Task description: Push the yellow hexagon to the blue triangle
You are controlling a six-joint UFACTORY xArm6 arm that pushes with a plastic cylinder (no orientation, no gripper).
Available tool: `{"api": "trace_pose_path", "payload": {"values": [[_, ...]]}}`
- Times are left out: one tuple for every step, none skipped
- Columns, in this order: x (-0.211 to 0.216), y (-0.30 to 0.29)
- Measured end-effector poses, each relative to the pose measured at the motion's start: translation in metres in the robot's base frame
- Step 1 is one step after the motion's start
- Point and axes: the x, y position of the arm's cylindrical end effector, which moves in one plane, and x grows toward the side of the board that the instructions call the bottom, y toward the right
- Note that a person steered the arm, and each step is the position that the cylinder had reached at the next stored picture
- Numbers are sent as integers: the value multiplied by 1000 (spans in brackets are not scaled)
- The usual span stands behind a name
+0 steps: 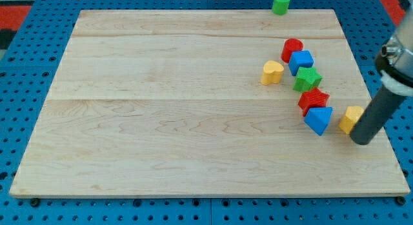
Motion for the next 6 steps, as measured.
{"api": "trace_pose_path", "payload": {"values": [[11,1],[10,69],[-40,72],[-40,18],[-39,-28],[-39,-62]]}}
